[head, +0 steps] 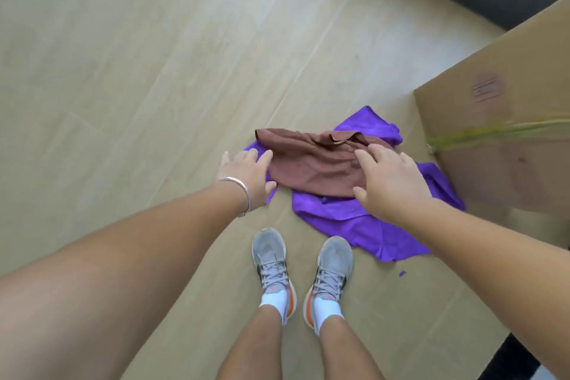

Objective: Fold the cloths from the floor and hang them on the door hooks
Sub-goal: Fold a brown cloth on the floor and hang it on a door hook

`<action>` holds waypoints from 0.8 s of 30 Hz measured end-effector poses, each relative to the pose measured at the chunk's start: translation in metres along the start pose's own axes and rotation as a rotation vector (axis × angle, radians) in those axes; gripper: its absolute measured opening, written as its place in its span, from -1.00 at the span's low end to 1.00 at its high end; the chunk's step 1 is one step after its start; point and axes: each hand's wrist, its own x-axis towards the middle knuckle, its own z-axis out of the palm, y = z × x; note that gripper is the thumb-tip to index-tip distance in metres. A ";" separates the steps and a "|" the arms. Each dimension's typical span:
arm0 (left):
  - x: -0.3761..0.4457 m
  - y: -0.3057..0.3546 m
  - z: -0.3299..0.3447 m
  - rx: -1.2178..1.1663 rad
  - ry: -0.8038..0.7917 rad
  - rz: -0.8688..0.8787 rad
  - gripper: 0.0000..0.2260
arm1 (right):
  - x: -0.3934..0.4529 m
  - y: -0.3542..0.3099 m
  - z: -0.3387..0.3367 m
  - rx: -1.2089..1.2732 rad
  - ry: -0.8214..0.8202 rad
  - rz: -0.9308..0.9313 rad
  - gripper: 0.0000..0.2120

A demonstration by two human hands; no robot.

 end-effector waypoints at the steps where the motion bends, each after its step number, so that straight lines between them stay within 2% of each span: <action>1: 0.021 -0.003 0.013 -0.006 0.003 -0.006 -0.40 | 0.018 -0.001 0.017 0.008 0.006 -0.005 -0.35; 6: 0.116 -0.015 0.078 -0.111 -0.005 -0.065 -0.39 | 0.095 -0.001 0.098 0.044 0.006 0.048 -0.42; 8: 0.139 -0.018 0.106 -0.085 -0.041 -0.093 -0.40 | 0.114 0.006 0.129 0.018 -0.011 0.062 -0.46; 9: 0.146 -0.018 0.121 0.008 -0.048 -0.049 -0.40 | 0.119 0.011 0.145 -0.013 -0.016 0.052 -0.47; 11: 0.152 -0.011 0.153 0.257 0.016 0.205 -0.38 | 0.122 0.021 0.178 -0.127 -0.041 -0.028 -0.44; 13: 0.154 0.004 0.186 0.305 0.098 0.454 -0.39 | 0.121 0.027 0.211 -0.245 -0.118 -0.147 -0.34; 14: 0.156 0.013 0.200 0.278 0.113 0.491 -0.38 | 0.120 0.028 0.227 -0.275 -0.159 -0.189 -0.31; 17: 0.170 0.034 0.232 0.236 0.095 0.422 -0.32 | 0.124 0.027 0.262 -0.289 -0.202 -0.189 -0.31; 19: 0.182 0.036 0.242 0.182 0.176 0.385 -0.32 | 0.134 0.028 0.276 -0.298 -0.170 -0.161 -0.31; 22: 0.204 0.031 0.239 0.120 0.351 0.394 -0.43 | 0.153 0.030 0.284 -0.288 -0.053 -0.134 -0.38; 24: 0.221 0.030 0.226 0.087 0.408 0.377 -0.57 | 0.165 0.031 0.280 -0.231 0.050 -0.130 -0.51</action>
